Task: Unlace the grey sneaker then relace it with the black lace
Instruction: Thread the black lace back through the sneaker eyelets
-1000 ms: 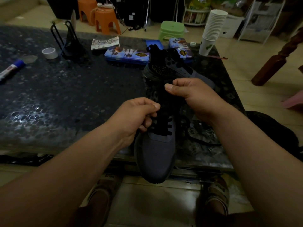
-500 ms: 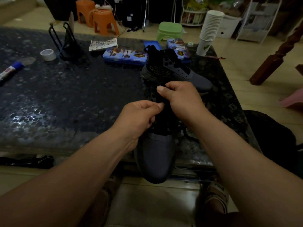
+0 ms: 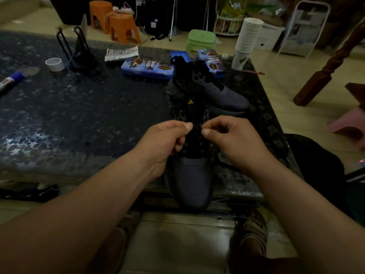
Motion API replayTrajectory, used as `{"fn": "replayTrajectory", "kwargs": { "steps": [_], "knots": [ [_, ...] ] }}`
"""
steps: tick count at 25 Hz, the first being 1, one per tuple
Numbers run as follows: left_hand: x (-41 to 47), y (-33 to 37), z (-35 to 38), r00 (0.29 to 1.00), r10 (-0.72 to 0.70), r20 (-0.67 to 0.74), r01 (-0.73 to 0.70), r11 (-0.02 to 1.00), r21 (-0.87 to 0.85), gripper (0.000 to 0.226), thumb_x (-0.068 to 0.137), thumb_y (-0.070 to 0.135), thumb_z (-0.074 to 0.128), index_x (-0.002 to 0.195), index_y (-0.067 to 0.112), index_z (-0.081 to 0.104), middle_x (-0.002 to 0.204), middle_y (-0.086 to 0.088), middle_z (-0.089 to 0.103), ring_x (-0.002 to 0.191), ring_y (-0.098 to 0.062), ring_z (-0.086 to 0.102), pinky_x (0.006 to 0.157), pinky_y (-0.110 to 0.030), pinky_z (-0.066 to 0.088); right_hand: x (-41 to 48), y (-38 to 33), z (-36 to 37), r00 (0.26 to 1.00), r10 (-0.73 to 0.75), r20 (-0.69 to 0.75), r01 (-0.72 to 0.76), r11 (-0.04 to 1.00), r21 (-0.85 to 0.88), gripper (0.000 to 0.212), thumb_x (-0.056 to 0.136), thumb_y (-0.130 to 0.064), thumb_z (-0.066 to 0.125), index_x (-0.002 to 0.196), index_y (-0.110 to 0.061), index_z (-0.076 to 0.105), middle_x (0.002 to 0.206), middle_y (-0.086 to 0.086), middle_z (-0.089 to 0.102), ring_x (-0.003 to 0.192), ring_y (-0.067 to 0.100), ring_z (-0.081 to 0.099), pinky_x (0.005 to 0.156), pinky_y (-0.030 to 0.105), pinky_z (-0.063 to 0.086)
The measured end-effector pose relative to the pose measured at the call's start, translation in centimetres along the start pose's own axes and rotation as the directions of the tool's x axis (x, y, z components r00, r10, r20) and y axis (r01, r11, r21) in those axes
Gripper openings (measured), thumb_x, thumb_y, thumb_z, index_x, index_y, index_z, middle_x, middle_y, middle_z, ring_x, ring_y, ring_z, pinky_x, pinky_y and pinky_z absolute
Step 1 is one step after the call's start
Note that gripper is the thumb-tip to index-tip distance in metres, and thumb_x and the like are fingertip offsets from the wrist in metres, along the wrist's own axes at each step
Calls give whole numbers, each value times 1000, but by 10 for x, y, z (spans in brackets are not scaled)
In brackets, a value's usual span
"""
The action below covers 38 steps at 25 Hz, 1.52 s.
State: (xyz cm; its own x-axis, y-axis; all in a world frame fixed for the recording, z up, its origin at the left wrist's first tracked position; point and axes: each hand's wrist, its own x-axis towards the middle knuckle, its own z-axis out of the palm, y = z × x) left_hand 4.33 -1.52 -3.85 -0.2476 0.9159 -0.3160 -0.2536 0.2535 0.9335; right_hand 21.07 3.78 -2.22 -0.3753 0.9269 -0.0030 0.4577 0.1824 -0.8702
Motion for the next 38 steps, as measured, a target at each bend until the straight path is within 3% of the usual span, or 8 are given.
{"fn": "replayTrajectory", "kwargs": {
  "steps": [6,10,13,18,22,26,30,38],
  "knots": [
    [-2,-3,-1,993,116,-23,-112,985,130,20,101,22,65,83,20,73,62,2,59,49,-6,43,48,-17,36,0,-2,6,999,-12,-34,14,997,71,3,91,-18,78,92,-21,79,77,-8,73,69,-5,63,64,12,46],
    [-1,-10,0,956,287,-51,-252,903,349,20,101,25,66,84,24,75,65,5,64,49,1,49,53,-18,38,2,-5,7,997,-12,-70,10,1000,-29,2,91,-22,79,89,-23,77,77,-7,73,72,3,67,69,26,57],
    [0,-12,2,965,248,-87,-217,938,271,17,100,24,67,86,22,76,67,5,63,53,1,49,56,-18,40,1,-4,10,994,-5,-110,-5,996,-85,5,89,-26,80,88,-26,75,77,-7,73,73,7,69,73,37,61],
    [-1,-11,1,992,88,-89,-79,992,101,12,99,24,68,90,23,76,71,4,61,55,-5,44,47,-13,37,0,-6,10,993,73,-89,-75,997,-25,6,89,-25,80,85,-23,76,76,-2,74,70,12,70,67,36,60],
    [-2,-11,-1,981,183,-65,-167,964,206,13,99,22,68,90,22,77,66,8,63,54,-1,49,53,-14,41,2,-9,13,987,160,-28,-155,978,139,8,93,-23,76,88,-17,76,81,7,75,68,13,65,62,29,55],
    [-2,-9,-4,957,288,-26,-263,906,332,11,99,25,69,88,22,73,67,9,66,58,0,56,62,-23,45,8,-8,12,958,275,87,-288,911,295,9,94,-20,73,91,-12,75,71,-2,70,65,8,63,60,25,53],
    [-2,-10,-2,935,353,-25,-298,825,481,12,100,26,66,89,21,64,72,0,68,57,-5,56,59,-29,48,11,-8,11,932,326,160,-363,843,397,7,94,-17,71,88,-14,72,74,-1,67,67,8,62,57,22,52],
    [0,-9,-4,963,265,-44,-234,908,348,12,97,20,70,86,20,74,68,3,63,55,-3,53,57,-18,43,5,-10,8,952,281,120,-305,873,380,10,99,-17,68,95,-9,73,80,3,64,71,11,61,57,21,55]
  ]
}}
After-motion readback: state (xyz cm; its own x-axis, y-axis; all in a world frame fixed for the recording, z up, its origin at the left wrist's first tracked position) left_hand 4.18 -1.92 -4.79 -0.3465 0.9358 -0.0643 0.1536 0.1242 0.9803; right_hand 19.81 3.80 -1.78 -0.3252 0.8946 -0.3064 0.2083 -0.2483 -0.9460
